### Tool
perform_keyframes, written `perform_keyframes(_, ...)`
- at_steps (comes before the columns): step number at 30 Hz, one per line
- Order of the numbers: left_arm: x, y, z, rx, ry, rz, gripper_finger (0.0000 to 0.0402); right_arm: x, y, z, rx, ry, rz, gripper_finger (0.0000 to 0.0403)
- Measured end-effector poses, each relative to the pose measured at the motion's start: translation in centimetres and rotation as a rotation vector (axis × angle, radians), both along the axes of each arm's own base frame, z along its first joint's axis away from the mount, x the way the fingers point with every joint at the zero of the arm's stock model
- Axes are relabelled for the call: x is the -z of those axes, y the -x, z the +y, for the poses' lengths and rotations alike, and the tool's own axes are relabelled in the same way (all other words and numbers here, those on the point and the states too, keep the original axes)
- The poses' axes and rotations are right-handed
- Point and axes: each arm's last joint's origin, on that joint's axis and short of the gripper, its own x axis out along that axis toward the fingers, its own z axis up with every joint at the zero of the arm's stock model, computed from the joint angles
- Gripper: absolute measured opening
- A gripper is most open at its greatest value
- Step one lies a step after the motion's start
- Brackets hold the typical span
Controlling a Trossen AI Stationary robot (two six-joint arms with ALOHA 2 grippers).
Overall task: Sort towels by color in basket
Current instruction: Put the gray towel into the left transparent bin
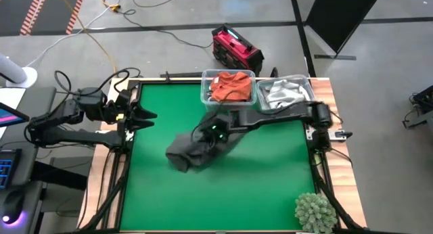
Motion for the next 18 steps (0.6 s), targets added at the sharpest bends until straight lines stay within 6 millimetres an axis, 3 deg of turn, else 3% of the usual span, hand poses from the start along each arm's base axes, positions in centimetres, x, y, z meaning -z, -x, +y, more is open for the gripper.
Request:
perform_keyframes(8,-0.1,0.0,0.2,-0.059,-0.034,-0.008,0.0265,-10.7,5.0,-2.3,0.071,0.005,-0.329,0.0021)
perform_keyframes(13,-0.4,-0.1,0.2,-0.069,-0.037,-0.038,0.0265,-16.3,7.8,-4.6,0.132,0.043,-0.636,0.0021)
perform_keyframes(18,-0.7,-0.6,0.3,-0.075,-0.046,-0.064,0.0265,-21.3,10.4,-7.8,0.196,0.185,-1.019,0.0021)
